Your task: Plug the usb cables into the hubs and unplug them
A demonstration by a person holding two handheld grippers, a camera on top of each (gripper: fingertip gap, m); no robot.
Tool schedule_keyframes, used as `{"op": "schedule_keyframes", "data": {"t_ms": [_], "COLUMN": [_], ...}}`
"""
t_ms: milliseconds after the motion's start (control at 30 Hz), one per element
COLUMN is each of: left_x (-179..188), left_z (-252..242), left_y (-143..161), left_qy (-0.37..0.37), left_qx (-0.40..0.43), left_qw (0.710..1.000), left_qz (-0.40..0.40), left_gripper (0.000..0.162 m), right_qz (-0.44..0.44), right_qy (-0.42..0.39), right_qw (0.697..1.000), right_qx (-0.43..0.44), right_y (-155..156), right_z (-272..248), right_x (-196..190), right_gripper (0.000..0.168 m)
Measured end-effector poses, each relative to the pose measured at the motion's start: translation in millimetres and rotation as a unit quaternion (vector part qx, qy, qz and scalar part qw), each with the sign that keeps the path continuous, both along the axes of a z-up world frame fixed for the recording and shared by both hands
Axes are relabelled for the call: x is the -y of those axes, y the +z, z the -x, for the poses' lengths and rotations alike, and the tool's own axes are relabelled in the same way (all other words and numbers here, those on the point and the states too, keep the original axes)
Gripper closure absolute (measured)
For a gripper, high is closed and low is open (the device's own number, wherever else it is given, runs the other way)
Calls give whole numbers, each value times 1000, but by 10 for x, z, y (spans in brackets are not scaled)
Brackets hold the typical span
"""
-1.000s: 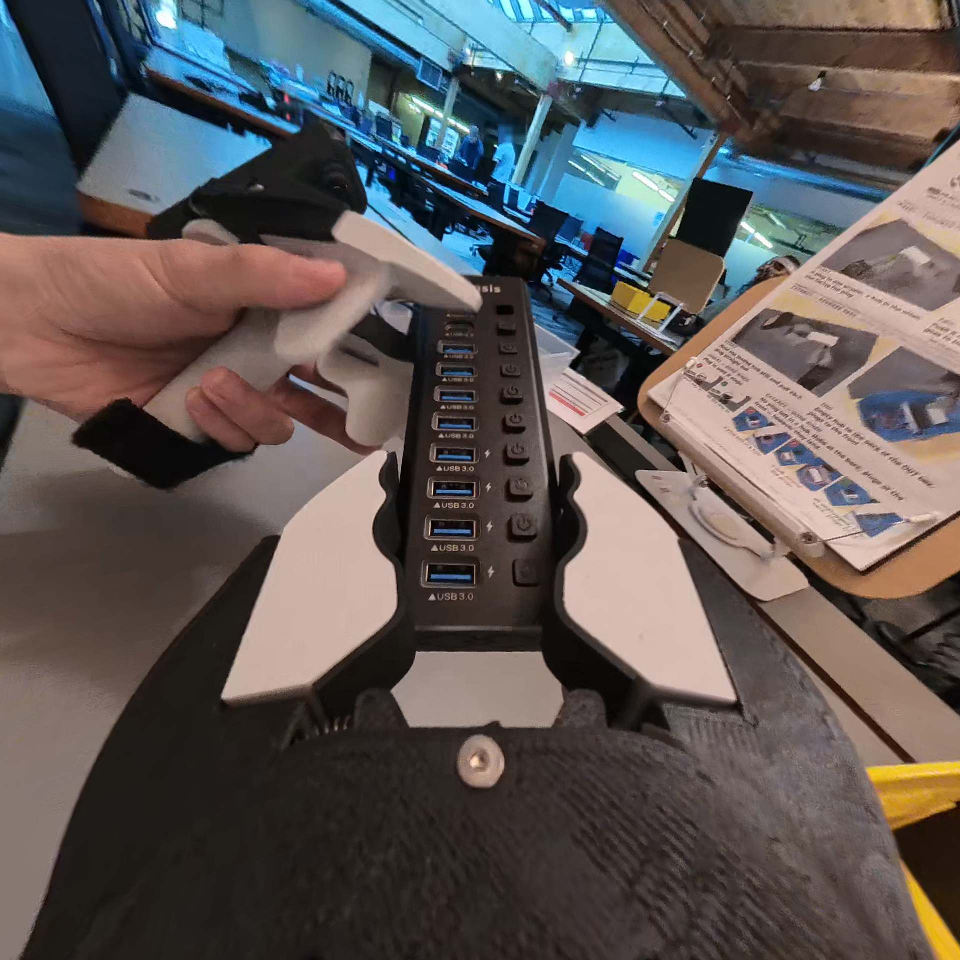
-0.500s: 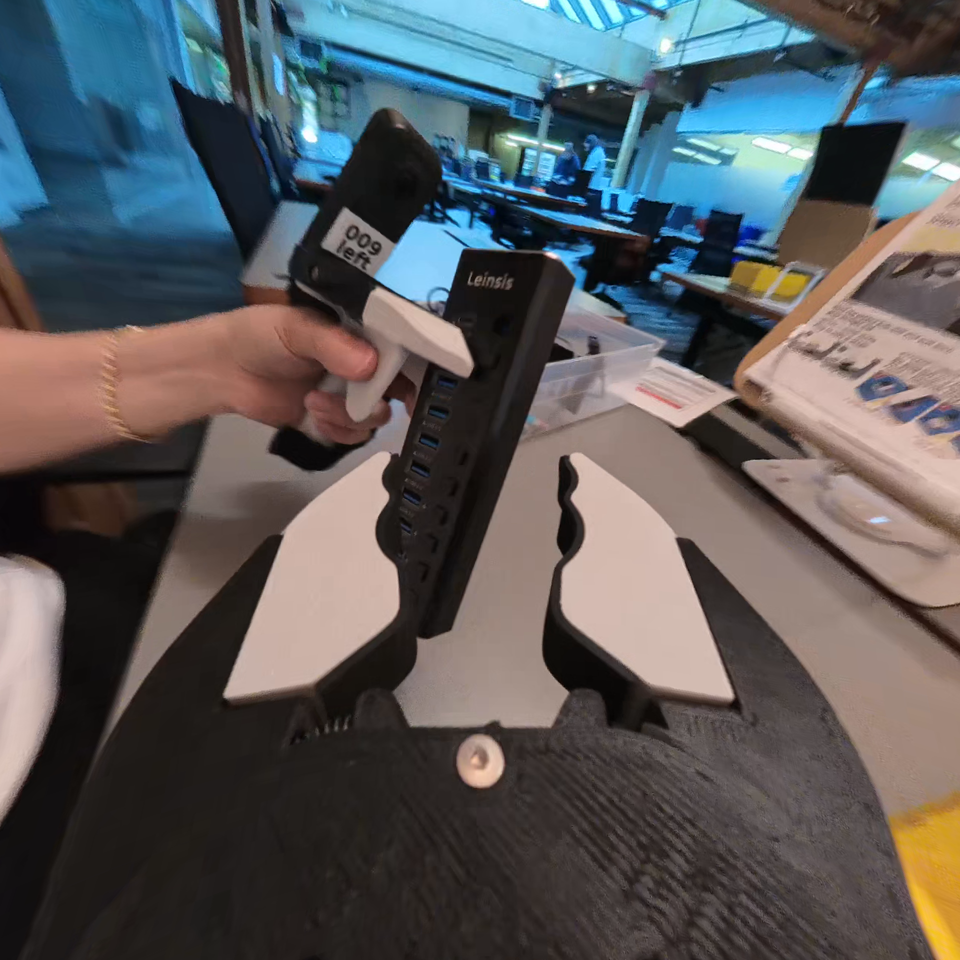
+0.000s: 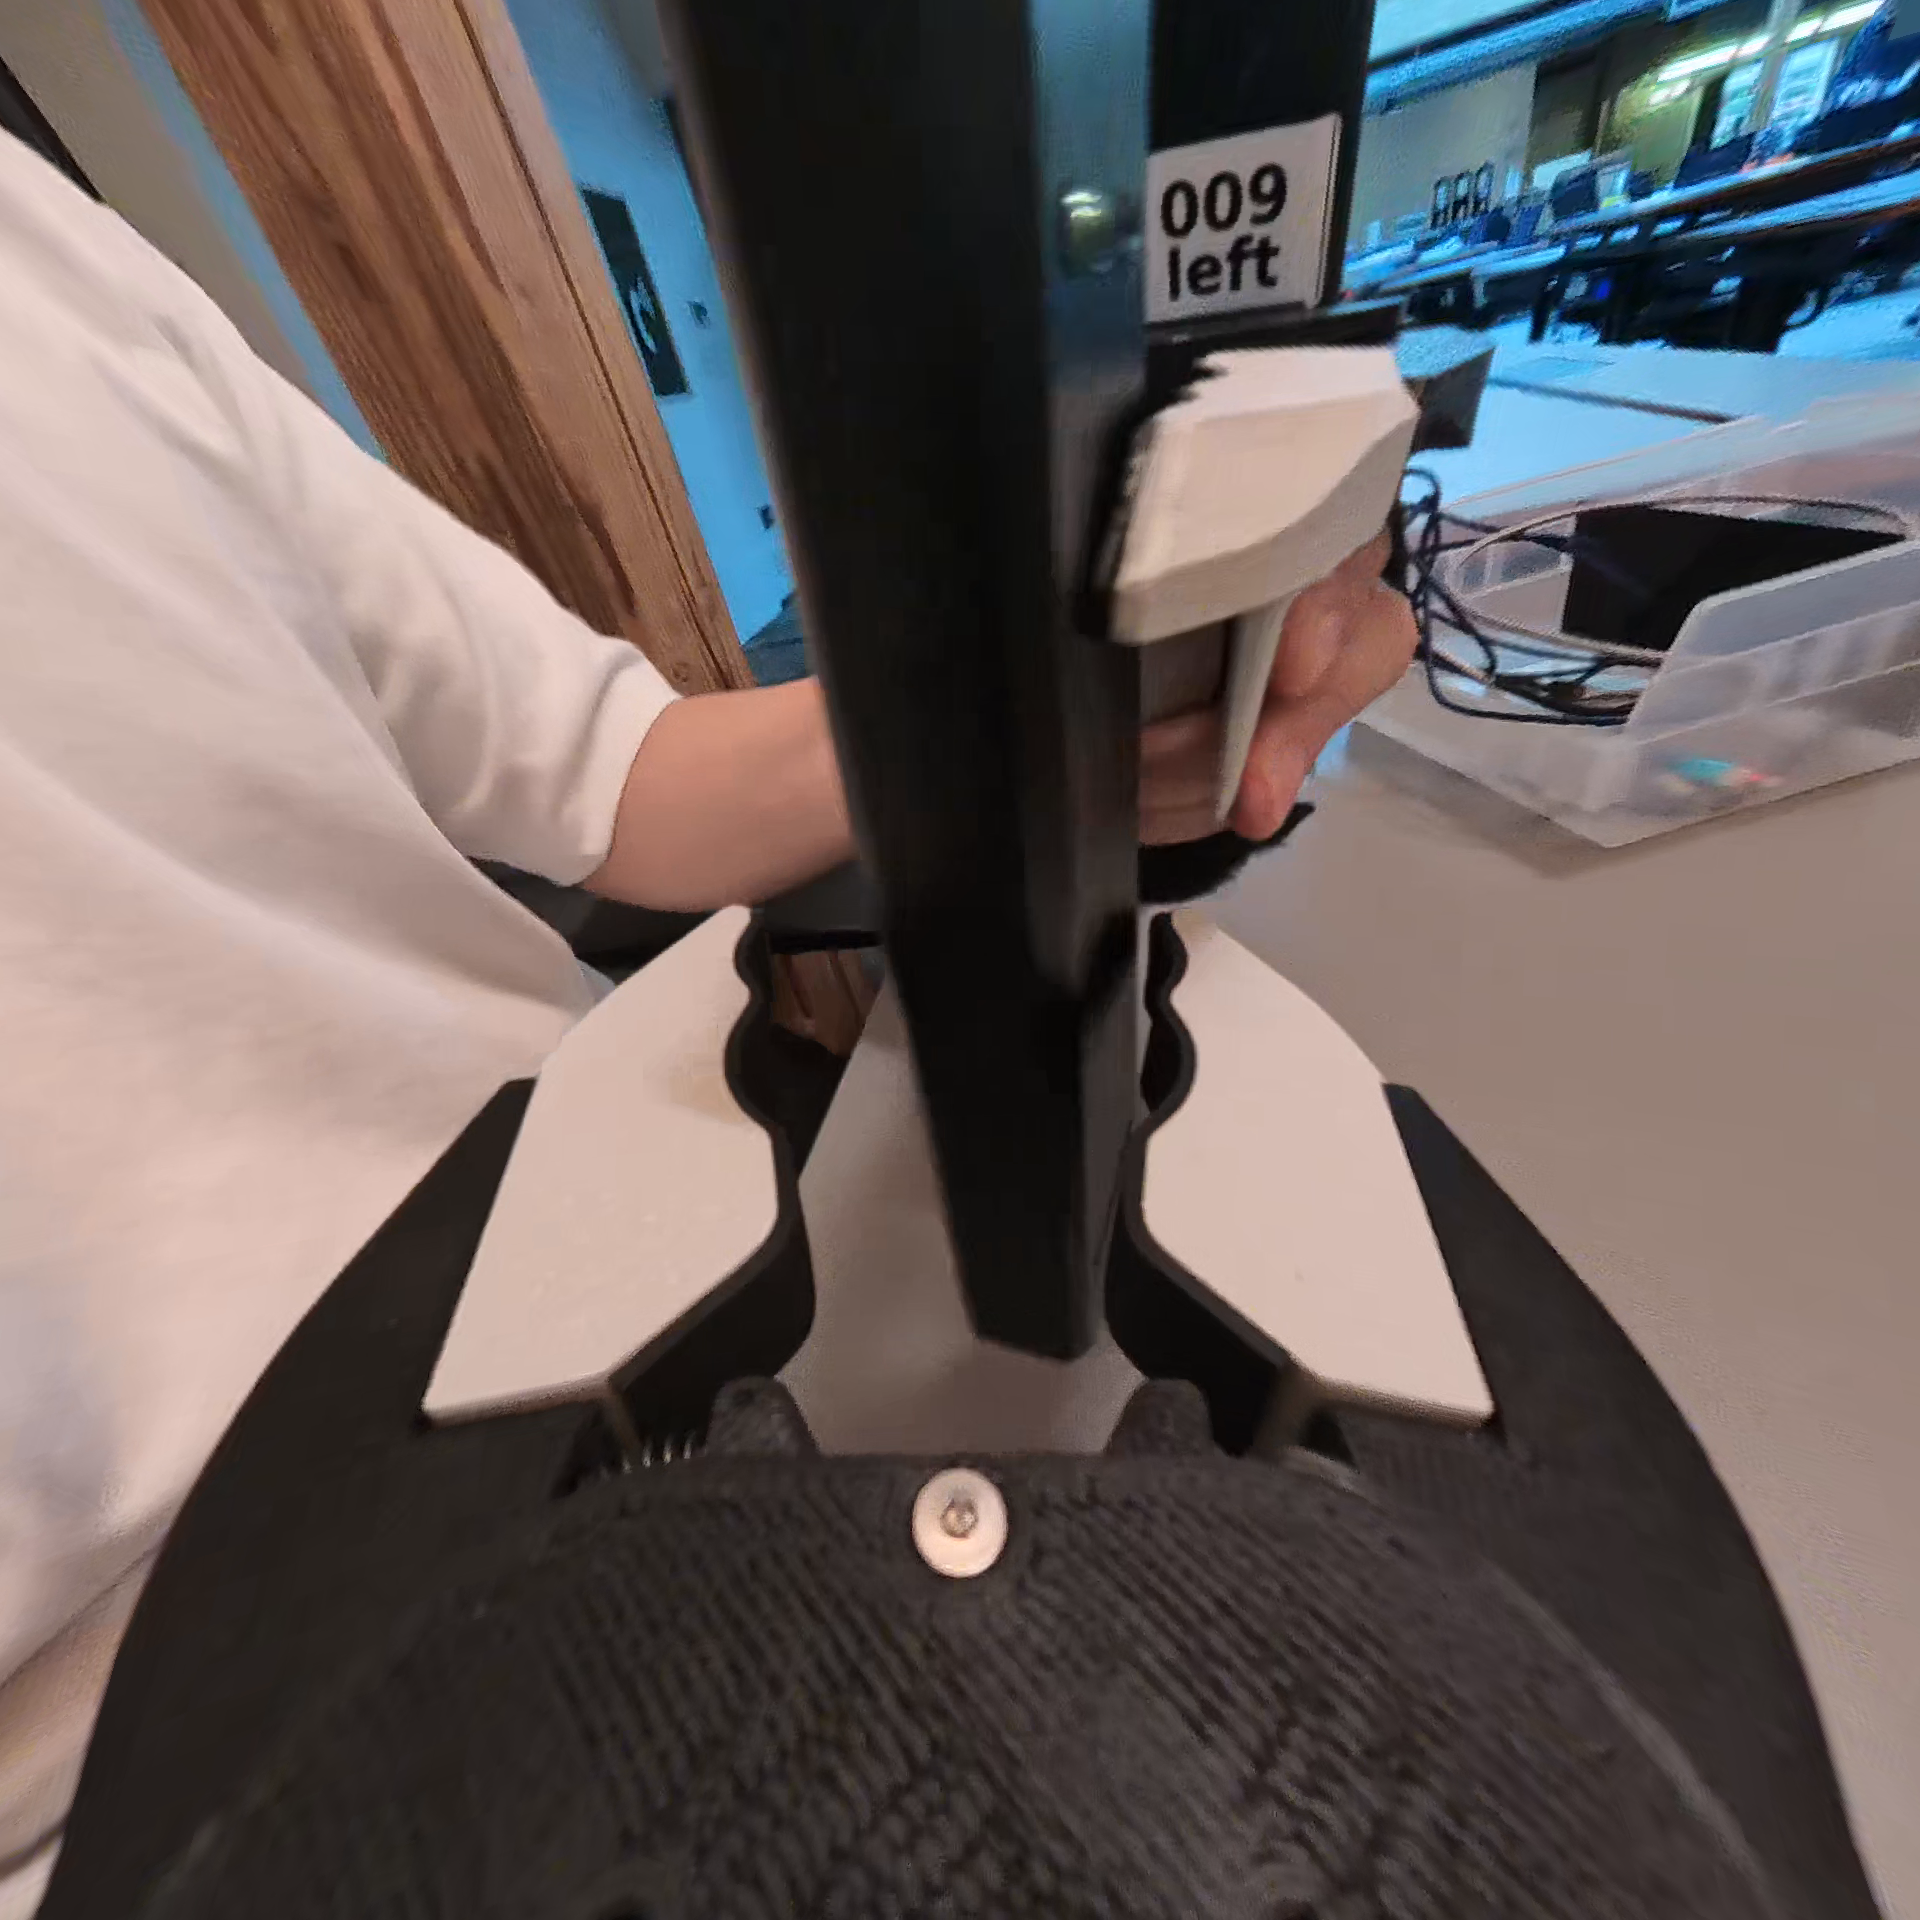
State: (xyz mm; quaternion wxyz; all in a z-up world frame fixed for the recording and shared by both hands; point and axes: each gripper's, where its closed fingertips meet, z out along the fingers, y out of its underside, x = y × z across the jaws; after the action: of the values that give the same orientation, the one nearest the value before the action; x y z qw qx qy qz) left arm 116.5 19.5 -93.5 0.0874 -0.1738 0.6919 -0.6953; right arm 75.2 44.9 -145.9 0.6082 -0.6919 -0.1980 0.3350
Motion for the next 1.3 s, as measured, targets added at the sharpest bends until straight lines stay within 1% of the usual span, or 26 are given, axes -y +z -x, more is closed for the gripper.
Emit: {"op": "schedule_keyframes", "data": {"t_ms": [67,100,133,167,233,333,400,467,500,533,600,700,800,900,933,967,1000,1100,1167,1233,1300], "left_x": [29,27,21,9,-5,-11,-58,-125,-177,-245,-315,-269,-206,-181,-186,-224,-267,-287,-268,-250,-237], "left_z": [-24,-53,-74,-90,-115,-124,-176,-259,-325,-400,-484,-549,-631,-693,-707,-720,-727,-726,-719,-702,-667], "left_y": [-30,-47,-55,-63,-95,-111,-115,-121,-116,-94,-24,-19,-107,-121,-105,-91,-68,-35,-32,-33,-1], "left_qy": [-6,1,8,15,29,40,65,111,150,200,276,345,395,433,443,458,468,458,440,416,386], "left_qx": [-1,1,3,4,11,24,21,10,5,0,-13,-37,-63,-63,-58,-50,-35,-22,-14,-11,-6], "left_qw": [1000,1000,1000,1000,999,998,997,992,986,977,960,937,916,899,894,887,883,888,897,909,922], "left_qz": [-2,-3,-2,-1,-12,-31,-46,-64,-71,-70,-48,-28,-31,-32,-31,-30,-31,-28,-35,-32,-21], "left_gripper": [135,135,135,135,135,135,134,128,122,111,94,84,82,79,80,93,101,101,101,101,101], "right_qz": [-24,-31,-26,-23,-6,-3,6,17,22,27,39,54,49,51,48,45,38,42,31,29,22], "right_qy": [-20,-45,-78,-89,-93,-112,-138,-175,-203,-239,-319,-389,-434,-460,-465,-471,-477,-481,-483,-459,-417], "right_qw": [999,998,996,994,992,987,982,972,965,954,926,886,851,822,816,809,803,797,789,803,835], "right_qx": [8,22,45,63,85,119,130,153,166,176,195,245,292,331,341,350,355,364,378,379,358], "right_y": [40,53,23,-1,-54,-84,-94,-126,-143,-154,-180,-223,-203,-210,-203,-185,-150,-122,-106,-115,-110], "right_z": [-3,-37,-109,-143,-174,-235,-310,-442,-538,-658,-914,-1111,-1189,-1246,-1256,-1266,-1267,-1271,-1280,-1229,-1108], "right_x": [-73,-127,-192,-211,-209,-221,-255,-289,-307,-329,-364,-367,-364,-341,-334,-327,-323,-317,-307,-315,-331], "right_gripper": [109,113,128,133,136,137,137,137,137,137,137,137,137,138,137,137,138,138,136,129,122]}}
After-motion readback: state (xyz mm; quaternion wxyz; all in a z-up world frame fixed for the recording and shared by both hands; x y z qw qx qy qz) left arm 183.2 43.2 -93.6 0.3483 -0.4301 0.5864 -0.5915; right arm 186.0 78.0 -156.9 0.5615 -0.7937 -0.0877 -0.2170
